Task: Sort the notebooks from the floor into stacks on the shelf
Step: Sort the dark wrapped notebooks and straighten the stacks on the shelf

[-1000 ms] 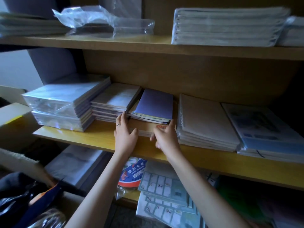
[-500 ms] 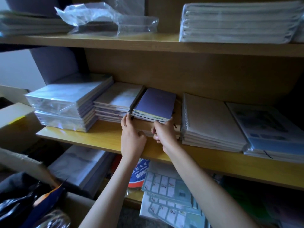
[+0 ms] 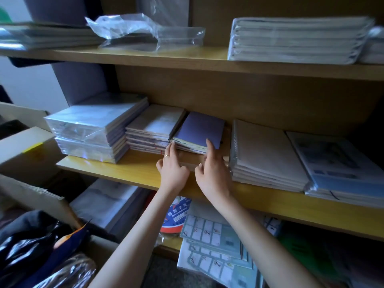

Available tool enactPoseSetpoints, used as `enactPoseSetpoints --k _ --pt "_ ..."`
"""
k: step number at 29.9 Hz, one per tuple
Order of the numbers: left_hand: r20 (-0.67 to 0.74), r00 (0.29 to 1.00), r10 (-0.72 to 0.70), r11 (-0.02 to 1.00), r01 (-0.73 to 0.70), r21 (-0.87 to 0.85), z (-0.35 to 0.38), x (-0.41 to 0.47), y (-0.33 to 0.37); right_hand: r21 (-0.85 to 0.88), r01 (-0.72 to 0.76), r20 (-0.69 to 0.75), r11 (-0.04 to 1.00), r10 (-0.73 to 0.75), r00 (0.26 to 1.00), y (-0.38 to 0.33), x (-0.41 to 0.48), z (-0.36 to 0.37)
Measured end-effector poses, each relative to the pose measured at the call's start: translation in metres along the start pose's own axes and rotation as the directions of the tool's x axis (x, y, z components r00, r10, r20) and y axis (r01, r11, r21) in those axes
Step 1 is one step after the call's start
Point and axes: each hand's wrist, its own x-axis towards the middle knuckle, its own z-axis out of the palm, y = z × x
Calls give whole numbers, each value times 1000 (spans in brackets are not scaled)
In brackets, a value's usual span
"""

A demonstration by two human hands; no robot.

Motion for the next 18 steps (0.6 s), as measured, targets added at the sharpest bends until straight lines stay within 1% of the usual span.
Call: enactPoseSetpoints --k 3,7,9,11,14,15,18 --pt "19 1000 6 1000 -6 -5 -1 -1 0 -133 -34 122 991 51 991 -2 4 -4" --pt "12 1000 -12 992 14 -129 -9 0 -8 -196 -26 158 980 57 986 -3 0 -5" --pt "9 997 -76 987 76 -142 -9 1 -7 -231 -21 208 973 70 976 -4 -3 -3" --pt "21 989 -149 975 151 -162 -5 5 0 -263 -20 222 965 81 972 -2 -6 -1" --pt "31 965 -259 931 258 -259 -1 12 10 -258 -64 184 964 114 976 1 -9 1" --pt "22 960 -279 923 274 -271 0 13 11 -239 -80 180 968 125 976 1 -9 1" --pt "6 962 -273 934 266 -237 4 13 9 -141 -143 197 980 170 966 -1 -7 -1"
